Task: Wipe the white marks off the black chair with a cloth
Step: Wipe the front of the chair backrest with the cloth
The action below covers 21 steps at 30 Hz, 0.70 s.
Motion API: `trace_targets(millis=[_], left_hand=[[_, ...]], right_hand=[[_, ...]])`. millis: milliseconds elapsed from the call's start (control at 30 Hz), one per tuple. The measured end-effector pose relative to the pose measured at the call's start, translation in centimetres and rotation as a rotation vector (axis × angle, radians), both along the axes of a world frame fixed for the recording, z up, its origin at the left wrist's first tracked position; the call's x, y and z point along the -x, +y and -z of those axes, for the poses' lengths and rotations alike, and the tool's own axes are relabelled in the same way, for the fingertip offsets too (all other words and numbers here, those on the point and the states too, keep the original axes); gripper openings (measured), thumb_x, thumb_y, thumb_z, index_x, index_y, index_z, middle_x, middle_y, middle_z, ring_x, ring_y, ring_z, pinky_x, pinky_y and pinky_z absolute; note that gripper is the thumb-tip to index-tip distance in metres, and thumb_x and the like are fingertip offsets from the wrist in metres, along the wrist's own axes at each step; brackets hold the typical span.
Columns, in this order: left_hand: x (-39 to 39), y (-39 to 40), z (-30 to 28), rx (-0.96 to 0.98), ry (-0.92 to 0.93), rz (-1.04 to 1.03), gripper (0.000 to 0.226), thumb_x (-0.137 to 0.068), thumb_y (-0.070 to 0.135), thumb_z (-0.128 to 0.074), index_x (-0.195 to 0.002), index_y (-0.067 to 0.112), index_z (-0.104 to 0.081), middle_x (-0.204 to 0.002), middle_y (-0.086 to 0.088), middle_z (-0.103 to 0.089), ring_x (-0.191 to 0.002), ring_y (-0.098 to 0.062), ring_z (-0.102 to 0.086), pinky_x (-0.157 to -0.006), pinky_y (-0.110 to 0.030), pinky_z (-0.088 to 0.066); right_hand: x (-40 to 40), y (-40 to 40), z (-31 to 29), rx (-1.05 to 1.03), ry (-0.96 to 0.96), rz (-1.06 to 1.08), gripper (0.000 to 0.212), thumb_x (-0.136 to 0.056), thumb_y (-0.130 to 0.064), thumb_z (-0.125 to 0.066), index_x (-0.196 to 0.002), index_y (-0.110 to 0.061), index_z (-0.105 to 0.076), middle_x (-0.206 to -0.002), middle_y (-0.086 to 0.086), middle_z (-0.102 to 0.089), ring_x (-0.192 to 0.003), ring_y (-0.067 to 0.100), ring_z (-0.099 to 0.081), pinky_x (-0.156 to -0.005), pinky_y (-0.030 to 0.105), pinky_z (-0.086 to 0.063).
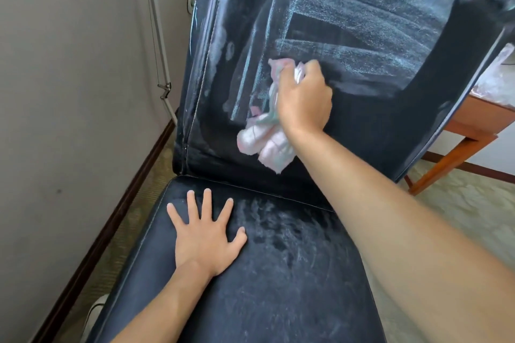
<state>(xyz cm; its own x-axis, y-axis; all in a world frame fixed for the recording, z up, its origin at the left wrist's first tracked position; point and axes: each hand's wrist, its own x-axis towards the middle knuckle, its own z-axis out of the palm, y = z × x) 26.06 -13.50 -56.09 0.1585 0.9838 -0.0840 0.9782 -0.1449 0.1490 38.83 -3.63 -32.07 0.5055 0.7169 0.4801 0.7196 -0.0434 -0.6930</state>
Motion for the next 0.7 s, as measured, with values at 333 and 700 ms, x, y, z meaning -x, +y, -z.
trace_targets(millis=[333,700], left_hand=[[-0.1,-0.1,0.1,-0.017,-0.008,-0.001,0.081,-0.092,0.080,-0.004,-0.165,0.046,0.002,-0.175,-0.010,0.011,-0.157,-0.044,0.021,-0.114,-0.076,0.017],[0.1,-0.1,0.2,-0.025,-0.030,-0.001,0.082,-0.091,0.080,-0.004,-0.165,0.046,0.000,-0.175,-0.009,0.011,-0.157,-0.045,0.022,-0.113,-0.076,0.018]], right_hand=[[0.6,-1.3,0.7,0.031,-0.032,-0.038,0.037,-0.102,-0.048,-0.046,-0.079,-0.019,-0.042,-0.072,-0.006,-0.053,-0.066,0.018,-0.051,-0.055,0.035,-0.030],[2.6,-2.4,5.8,0.298,0.010,-0.114,0.037,-0.097,-0.045,-0.050,-0.073,-0.020,-0.038,-0.074,-0.003,-0.053,-0.073,0.029,-0.055,-0.059,0.036,-0.036]])
